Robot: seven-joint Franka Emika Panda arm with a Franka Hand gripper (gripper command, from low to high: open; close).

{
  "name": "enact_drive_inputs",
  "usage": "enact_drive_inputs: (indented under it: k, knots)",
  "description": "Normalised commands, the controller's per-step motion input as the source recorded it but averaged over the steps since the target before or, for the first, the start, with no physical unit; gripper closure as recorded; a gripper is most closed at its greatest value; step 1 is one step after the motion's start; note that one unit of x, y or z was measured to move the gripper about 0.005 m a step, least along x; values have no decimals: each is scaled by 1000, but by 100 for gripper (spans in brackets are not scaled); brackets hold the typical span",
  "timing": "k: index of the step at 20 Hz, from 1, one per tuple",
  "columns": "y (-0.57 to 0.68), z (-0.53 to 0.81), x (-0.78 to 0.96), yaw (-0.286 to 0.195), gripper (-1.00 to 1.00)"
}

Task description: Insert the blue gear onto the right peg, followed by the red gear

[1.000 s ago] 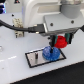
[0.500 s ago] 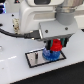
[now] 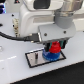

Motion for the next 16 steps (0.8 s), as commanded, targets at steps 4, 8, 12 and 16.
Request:
enact_drive_inputs:
  k: [4, 8, 12, 16]
  knots:
    - [-93, 324, 43, 0, 100]
    - [-68, 307, 18, 0, 100]
    - [-25, 133, 89, 0, 100]
    - [-56, -38, 197, 0, 100]
